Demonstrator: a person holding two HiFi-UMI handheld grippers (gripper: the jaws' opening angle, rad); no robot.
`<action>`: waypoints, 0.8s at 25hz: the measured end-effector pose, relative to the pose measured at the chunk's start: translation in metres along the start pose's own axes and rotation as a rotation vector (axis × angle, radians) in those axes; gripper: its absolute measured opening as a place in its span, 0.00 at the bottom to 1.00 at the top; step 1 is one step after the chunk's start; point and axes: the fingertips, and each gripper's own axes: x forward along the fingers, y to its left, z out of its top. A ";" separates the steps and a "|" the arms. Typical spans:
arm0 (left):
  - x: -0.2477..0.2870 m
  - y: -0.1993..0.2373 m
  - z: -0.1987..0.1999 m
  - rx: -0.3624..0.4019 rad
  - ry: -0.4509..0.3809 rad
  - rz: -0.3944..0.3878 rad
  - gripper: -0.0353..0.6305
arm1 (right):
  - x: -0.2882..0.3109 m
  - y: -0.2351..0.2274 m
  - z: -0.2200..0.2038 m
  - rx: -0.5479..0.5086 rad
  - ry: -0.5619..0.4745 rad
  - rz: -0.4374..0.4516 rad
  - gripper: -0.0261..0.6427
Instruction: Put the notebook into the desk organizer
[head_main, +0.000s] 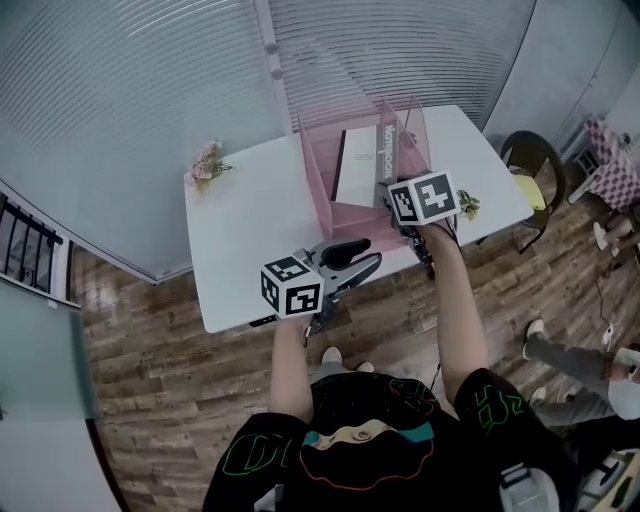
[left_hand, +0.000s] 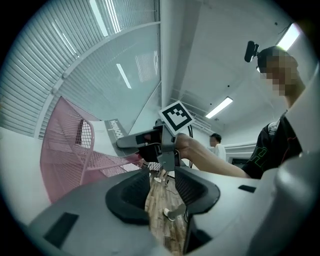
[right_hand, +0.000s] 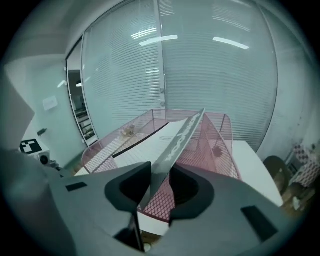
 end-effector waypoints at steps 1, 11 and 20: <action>0.001 -0.002 0.000 -0.001 -0.008 -0.017 0.28 | 0.000 -0.002 0.000 -0.028 0.004 -0.038 0.20; 0.013 -0.008 0.003 0.030 -0.043 -0.074 0.21 | -0.033 -0.013 0.014 -0.109 -0.198 -0.215 0.41; 0.051 -0.025 0.045 0.205 -0.175 -0.024 0.04 | -0.119 -0.044 -0.010 0.091 -0.560 -0.223 0.07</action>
